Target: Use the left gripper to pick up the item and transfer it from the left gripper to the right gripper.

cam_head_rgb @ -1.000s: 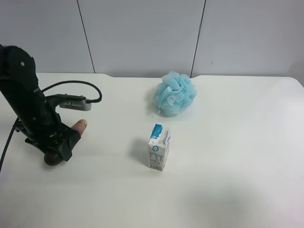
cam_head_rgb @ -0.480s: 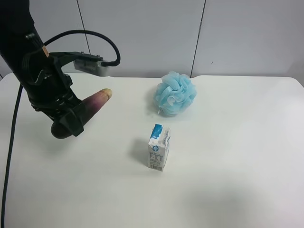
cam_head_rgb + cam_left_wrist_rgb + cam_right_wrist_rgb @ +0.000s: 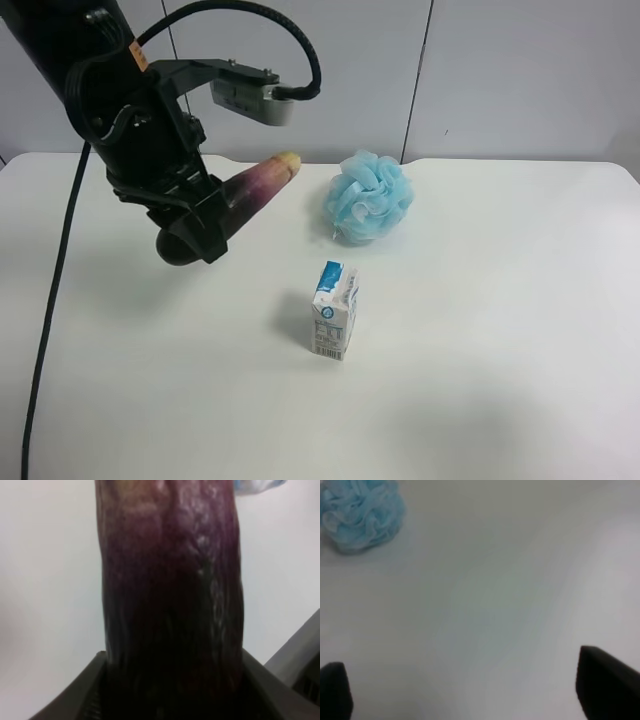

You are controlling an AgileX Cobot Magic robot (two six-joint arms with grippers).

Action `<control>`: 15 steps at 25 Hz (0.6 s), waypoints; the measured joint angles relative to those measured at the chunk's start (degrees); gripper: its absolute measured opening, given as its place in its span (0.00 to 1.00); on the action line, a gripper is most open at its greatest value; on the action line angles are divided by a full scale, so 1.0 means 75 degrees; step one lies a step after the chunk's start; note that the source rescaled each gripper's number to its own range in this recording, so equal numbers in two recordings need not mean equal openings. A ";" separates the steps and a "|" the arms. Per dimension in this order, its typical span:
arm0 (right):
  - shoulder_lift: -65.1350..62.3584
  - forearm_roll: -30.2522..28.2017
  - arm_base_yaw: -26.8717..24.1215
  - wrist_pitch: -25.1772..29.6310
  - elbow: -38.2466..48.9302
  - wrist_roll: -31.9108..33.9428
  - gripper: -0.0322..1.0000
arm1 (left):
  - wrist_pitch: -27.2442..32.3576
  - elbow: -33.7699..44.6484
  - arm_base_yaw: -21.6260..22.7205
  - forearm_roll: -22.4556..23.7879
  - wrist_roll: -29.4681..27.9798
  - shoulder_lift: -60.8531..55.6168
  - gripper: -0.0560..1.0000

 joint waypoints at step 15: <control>0.0000 0.0022 0.0000 -0.0022 0.0000 0.0170 0.83 | -0.0511 -0.0042 -0.1210 -0.0005 0.0630 0.0013 0.05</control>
